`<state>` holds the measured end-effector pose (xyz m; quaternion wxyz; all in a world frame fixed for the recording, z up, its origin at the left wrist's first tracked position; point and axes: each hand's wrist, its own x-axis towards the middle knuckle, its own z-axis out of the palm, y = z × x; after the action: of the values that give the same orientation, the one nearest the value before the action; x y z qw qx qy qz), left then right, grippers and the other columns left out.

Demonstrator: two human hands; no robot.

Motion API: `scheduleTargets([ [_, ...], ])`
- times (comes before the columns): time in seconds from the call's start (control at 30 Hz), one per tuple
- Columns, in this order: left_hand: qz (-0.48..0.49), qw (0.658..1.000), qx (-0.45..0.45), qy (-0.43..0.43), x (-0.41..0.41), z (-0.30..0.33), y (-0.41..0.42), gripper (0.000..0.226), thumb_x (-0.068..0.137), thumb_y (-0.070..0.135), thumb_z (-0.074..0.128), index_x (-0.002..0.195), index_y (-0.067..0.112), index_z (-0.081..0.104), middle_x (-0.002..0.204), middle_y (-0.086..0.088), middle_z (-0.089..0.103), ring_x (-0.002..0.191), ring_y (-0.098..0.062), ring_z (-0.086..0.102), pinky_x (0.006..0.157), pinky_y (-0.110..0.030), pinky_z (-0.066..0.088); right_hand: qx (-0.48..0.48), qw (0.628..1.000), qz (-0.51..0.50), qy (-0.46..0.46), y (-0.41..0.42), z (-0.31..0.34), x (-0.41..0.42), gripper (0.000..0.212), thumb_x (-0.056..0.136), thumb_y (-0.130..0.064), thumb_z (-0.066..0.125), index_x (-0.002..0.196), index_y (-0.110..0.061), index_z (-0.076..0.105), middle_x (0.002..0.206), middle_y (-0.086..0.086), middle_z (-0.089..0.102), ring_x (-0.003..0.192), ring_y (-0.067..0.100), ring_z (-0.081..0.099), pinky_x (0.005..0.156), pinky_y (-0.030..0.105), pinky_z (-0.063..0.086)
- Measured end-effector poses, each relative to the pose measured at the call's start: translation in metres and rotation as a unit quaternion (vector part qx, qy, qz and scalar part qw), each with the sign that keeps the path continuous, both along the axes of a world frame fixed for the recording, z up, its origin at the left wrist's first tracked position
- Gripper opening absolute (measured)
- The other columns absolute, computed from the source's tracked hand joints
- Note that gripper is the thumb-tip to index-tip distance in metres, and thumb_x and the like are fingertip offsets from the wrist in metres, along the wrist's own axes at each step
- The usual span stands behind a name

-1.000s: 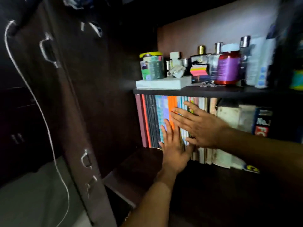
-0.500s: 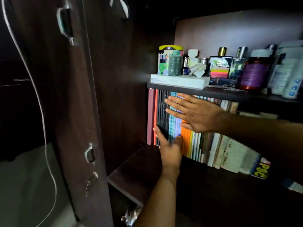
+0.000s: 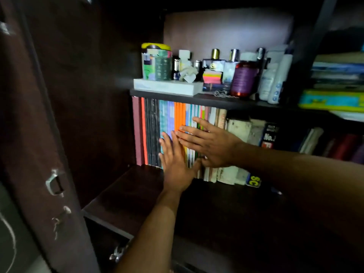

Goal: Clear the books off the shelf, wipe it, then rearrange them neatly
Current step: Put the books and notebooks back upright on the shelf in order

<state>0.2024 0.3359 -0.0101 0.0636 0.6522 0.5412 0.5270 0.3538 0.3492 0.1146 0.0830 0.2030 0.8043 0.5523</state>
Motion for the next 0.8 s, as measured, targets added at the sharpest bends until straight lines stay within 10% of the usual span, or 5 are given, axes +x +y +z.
scheduleTargets([
  [0.2, 0.017, 0.998, -0.036, 0.044, 0.002, 0.002, 0.0, 0.141, 0.069, 0.077, 0.071, 0.156, 0.028, -0.028, 0.162, -0.001, -0.039, 0.15, -0.021, -0.034, 0.123, -0.058, -0.004, -0.05, 0.994, 0.033, 0.088, -0.032, -0.025, 0.057, 0.075, 0.097, -0.039, 0.041, 0.16, -0.005, 0.018, 0.169, 0.016, 0.01, 0.156, 0.033, 0.003, 0.123, 0.061, 0.006],
  [0.37, 0.097, 0.988, 0.038, 0.117, 0.011, 0.011, -0.012, 0.123, 0.078, 0.069, 0.071, 0.162, 0.021, -0.007, 0.169, -0.017, -0.013, 0.157, -0.033, -0.01, 0.123, -0.062, 0.013, -0.021, 0.998, -0.041, 0.047, -0.029, -0.03, 0.115, 0.098, 0.087, -0.054, 0.05, 0.162, -0.01, 0.006, 0.17, 0.01, -0.006, 0.156, 0.03, -0.008, 0.124, 0.057, -0.003],
  [0.47, -0.068, 0.937, 0.251, 0.232, 0.054, 0.014, -0.039, 0.087, 0.086, 0.028, 0.076, 0.159, 0.019, 0.03, 0.166, -0.022, 0.017, 0.155, -0.036, 0.015, 0.122, -0.058, 0.023, -0.045, 0.997, -0.031, 0.048, -0.028, -0.03, 0.107, 0.087, 0.089, -0.049, 0.047, 0.161, -0.009, 0.018, 0.169, 0.014, 0.011, 0.156, 0.032, 0.002, 0.124, 0.058, 0.001],
  [0.57, -0.204, 0.9, 0.279, 0.267, 0.104, 0.038, -0.049, 0.071, 0.084, 0.018, 0.07, 0.151, 0.018, 0.047, 0.164, -0.015, 0.029, 0.152, -0.032, 0.027, 0.121, -0.052, 0.026, -0.033, 0.986, -0.039, 0.159, -0.049, -0.037, 0.126, 0.074, 0.096, -0.041, 0.048, 0.157, -0.004, 0.031, 0.165, 0.019, 0.022, 0.155, 0.038, 0.01, 0.124, 0.06, 0.001],
  [0.8, -0.129, 0.927, 0.223, 0.272, 0.156, 0.023, -0.022, 0.093, 0.086, 0.026, 0.066, 0.163, 0.015, 0.015, 0.171, -0.008, 0.005, 0.158, -0.024, 0.002, 0.128, -0.048, 0.005, 0.007, 0.958, -0.206, 0.198, -0.081, -0.049, 0.218, 0.093, 0.09, -0.054, 0.053, 0.161, -0.007, 0.015, 0.169, 0.011, 0.005, 0.157, 0.031, 0.001, 0.123, 0.062, 0.007],
])
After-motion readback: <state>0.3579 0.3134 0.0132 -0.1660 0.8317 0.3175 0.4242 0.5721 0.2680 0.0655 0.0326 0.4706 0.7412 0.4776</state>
